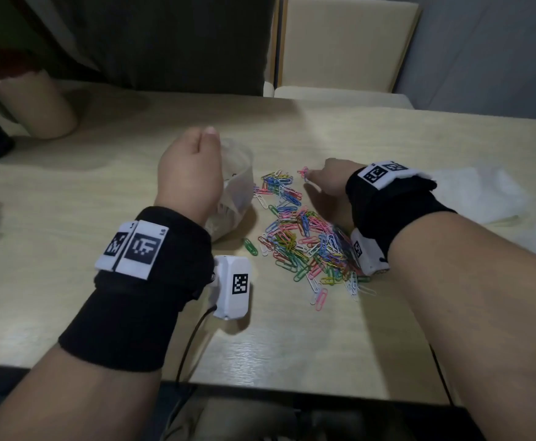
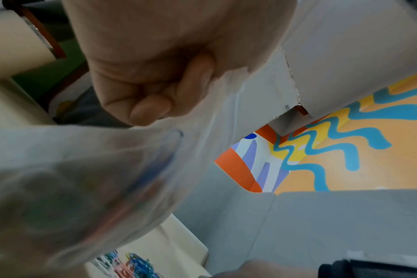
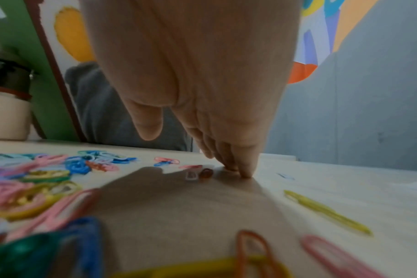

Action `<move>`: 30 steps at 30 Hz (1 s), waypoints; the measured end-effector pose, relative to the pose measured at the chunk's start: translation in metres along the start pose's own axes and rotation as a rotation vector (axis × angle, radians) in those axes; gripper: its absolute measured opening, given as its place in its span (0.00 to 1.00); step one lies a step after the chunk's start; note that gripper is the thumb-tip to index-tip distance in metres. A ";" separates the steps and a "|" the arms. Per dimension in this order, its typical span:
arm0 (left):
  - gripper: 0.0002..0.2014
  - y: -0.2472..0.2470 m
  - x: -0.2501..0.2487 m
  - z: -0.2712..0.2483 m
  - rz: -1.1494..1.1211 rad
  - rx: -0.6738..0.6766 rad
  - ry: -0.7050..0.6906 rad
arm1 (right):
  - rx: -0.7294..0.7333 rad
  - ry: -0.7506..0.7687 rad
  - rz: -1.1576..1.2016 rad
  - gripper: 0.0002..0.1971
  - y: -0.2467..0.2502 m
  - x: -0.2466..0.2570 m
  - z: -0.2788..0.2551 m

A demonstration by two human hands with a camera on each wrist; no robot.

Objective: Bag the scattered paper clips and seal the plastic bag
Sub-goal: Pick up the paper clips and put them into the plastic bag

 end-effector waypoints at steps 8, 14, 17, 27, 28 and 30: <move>0.18 0.020 -0.002 0.008 -0.004 -0.062 0.016 | 0.075 0.234 0.006 0.24 -0.014 0.037 0.000; 0.18 0.033 0.001 0.012 0.020 -0.117 0.022 | 0.120 0.441 -0.173 0.24 -0.023 0.060 -0.020; 0.18 0.037 0.001 0.014 0.030 -0.143 0.006 | 0.131 0.418 -0.298 0.24 -0.020 0.059 -0.029; 0.18 0.049 -0.001 0.010 0.174 -0.172 -0.073 | 0.011 0.428 -0.359 0.20 -0.004 0.079 -0.037; 0.17 0.049 0.000 0.009 0.191 -0.169 -0.070 | -0.015 0.464 -0.316 0.20 -0.009 0.084 -0.034; 0.17 0.048 0.001 0.006 0.204 -0.156 -0.065 | 0.008 0.481 -0.290 0.23 -0.018 0.094 -0.028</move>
Point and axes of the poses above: each hand's wrist, its own z-axis towards the middle knuckle, its own y-axis out of the back of the hand, x = y × z, the point moved 3 cm from there along z, towards the middle knuckle, and after that the axes turned 11 degrees about -x, right-handed, at the moved point
